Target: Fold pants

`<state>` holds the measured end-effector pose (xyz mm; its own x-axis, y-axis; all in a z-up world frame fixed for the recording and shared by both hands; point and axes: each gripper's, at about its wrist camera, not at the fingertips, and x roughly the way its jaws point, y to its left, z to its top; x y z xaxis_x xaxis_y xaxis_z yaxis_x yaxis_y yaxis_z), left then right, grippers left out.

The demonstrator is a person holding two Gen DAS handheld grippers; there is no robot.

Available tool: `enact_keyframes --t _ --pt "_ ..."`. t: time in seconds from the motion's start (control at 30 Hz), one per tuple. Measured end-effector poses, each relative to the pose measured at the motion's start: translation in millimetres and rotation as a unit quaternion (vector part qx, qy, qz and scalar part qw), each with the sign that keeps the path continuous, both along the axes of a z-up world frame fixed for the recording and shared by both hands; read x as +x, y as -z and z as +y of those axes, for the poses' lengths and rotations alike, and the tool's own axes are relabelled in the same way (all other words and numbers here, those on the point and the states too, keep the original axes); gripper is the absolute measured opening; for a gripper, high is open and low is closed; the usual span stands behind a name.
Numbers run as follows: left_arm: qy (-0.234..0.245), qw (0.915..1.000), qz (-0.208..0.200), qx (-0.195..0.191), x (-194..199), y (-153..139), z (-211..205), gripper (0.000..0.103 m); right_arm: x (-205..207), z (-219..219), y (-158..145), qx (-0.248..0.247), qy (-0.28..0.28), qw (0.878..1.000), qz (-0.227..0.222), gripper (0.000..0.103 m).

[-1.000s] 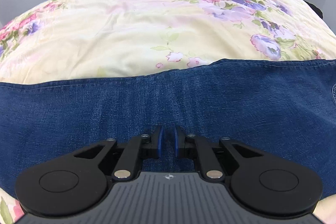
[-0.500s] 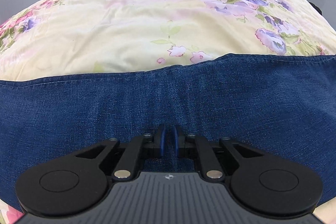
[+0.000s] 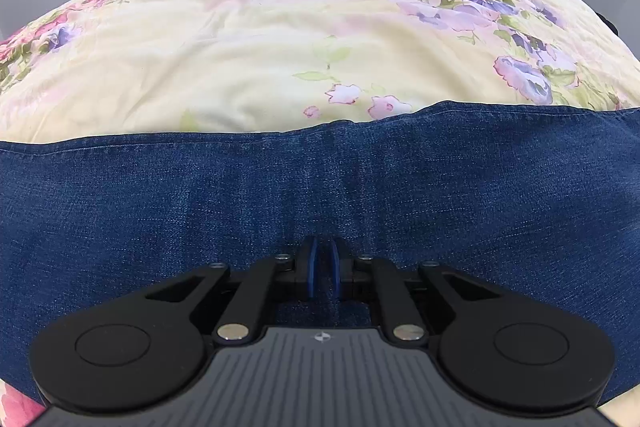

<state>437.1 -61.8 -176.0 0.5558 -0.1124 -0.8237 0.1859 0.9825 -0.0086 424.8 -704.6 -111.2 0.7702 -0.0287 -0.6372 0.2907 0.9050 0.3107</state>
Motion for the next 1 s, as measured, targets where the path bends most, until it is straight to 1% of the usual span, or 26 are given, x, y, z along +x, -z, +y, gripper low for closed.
enact_keyframes --t 0.03,0.1,0.17,0.23,0.27,0.3,0.33,0.37,0.4,0.43,0.5,0.57,0.67,0.73,0.77,0.8,0.87,0.93,1.0 --pt "0.0 1.0 -0.001 0.001 -0.5 0.0 -0.1 0.014 -7.3 3.0 -3.7 0.002 -0.008 1.0 -0.008 0.012" --pt "-0.002 1.0 -0.003 0.001 -1.3 -0.1 -0.2 0.014 -17.0 15.3 -7.2 0.009 -0.036 0.999 -0.014 0.014" --pt "-0.003 1.0 -0.005 0.001 -1.7 0.0 -0.3 0.014 -21.8 34.5 -3.0 0.009 -0.077 0.997 -0.003 0.014" --pt "-0.004 1.0 -0.007 0.001 -2.1 0.2 -0.4 0.014 -19.6 57.4 7.1 -0.015 -0.113 0.993 0.017 0.014" --pt "-0.003 1.0 -0.008 0.0 -2.3 0.3 -0.1 0.014 -16.2 66.9 12.5 -0.036 -0.124 0.991 0.025 0.013" --pt "-0.004 1.0 -0.008 -0.002 -2.4 0.3 1.2 0.014 -10.1 74.4 20.5 -0.063 -0.124 0.99 0.037 0.011" --pt "-0.005 0.9999 -0.009 -0.008 -2.1 0.5 2.9 0.014 -1.9 76.1 30.0 -0.078 -0.109 0.989 0.055 0.007" --pt "-0.007 0.9998 -0.009 -0.014 -1.8 0.9 4.9 0.014 8.8 72.4 41.4 -0.068 -0.093 0.99 0.077 0.003" --pt "-0.01 0.9997 -0.009 -0.022 -1.5 1.4 7.4 0.014 16.8 68.6 50.9 -0.05 -0.08 0.991 0.092 0.003" --pt "-0.012 0.9995 -0.01 -0.027 -0.8 2.1 9.0 0.014 23.5 65.7 59.6 -0.045 -0.071 0.991 0.1 0.003" --pt "-0.012 0.9994 -0.011 -0.032 1.2 2.7 9.8 0.014 32.2 71.8 67.3 -0.071 -0.073 0.989 0.106 0.004" --pt "-0.013 0.9993 -0.008 -0.035 2.6 2.3 10.1 0.013 37.0 74.7 69.3 -0.079 -0.069 0.988 0.114 0.004" --pt "-0.021 0.9986 -0.001 -0.048 3.0 -1.1 13.7 0.013 35.0 78.5 62.4 -0.089 -0.067 0.986 0.122 0.004" --pt "-0.03 0.9976 0.005 -0.063 0.8 -6.8 20.0 0.014 29.6 83.8 52.2 -0.1 -0.066 0.985 0.124 0.005" --pt "-0.036 0.9973 0.003 -0.065 -2.3 -10.9 24.0 0.018 24.6 86.4 46.1 -0.107 -0.063 0.985 0.122 0.009" --pt "-0.041 0.9971 -0.004 -0.064 -6.6 -15.5 29.0 0.028 18.0 89.3 39.1 -0.113 -0.06 0.985 0.116 0.014" --pt "-0.047 0.9969 -0.02 -0.06 -17.7 -27.7 44.2 0.037 2.4 98.0 22.3 -0.12 -0.062 0.985 0.105 0.019" --pt "-0.064 0.995 -0.026 -0.072 -28.1 -39.2 68.2 0.038 -11.7 111.7 8.7 -0.125 -0.075 0.984 0.098 0.021" --pt "-0.097 0.991 -0.027 -0.088 -36.7 -47.7 97.8 0.04 -23.8 131.2 -0.5 -0.125 -0.094 0.983 0.096 0.022"
